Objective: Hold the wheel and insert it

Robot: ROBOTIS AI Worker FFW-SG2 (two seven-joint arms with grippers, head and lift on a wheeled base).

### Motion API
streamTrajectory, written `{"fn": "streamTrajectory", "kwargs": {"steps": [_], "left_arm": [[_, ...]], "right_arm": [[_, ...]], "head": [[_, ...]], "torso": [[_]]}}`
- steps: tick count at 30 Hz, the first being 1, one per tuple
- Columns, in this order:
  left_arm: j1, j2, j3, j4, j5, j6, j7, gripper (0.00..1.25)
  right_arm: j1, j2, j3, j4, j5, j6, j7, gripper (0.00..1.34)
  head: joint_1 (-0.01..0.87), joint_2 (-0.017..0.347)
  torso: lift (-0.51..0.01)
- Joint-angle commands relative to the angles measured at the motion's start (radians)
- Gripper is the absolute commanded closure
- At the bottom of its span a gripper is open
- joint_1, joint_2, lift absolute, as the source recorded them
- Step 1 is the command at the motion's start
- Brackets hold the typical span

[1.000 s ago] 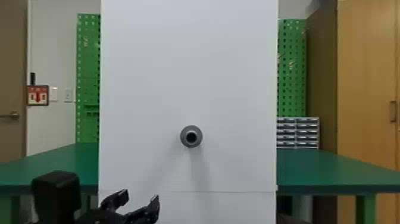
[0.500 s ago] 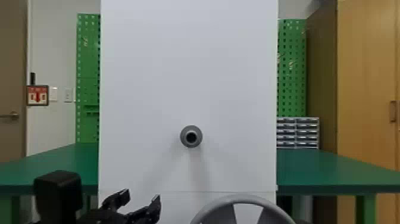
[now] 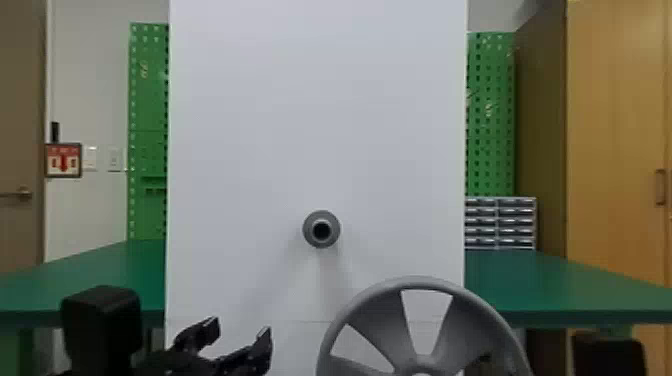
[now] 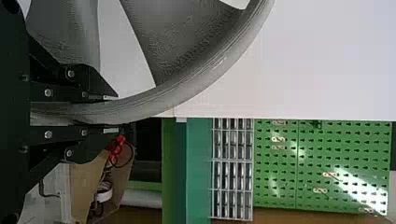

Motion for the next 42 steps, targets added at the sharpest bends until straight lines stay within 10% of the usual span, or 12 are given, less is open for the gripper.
{"fn": "streamTrajectory", "kwargs": {"steps": [1,42], "left_arm": [[-0.001,0.0,-0.002,0.0,-0.001,0.0,0.0,0.49],[-0.02,0.0,-0.04,0.002,-0.017,0.026,0.023,0.49]], "right_arm": [[-0.041,-0.005,-0.002,-0.019,-0.003,0.046,0.0,1.09],[-0.431,-0.019,-0.051,-0.052,-0.055,0.41,0.0,1.09]], "head": [[0.0,0.029],[0.0,0.029]], "torso": [[-0.489],[-0.488]]}}
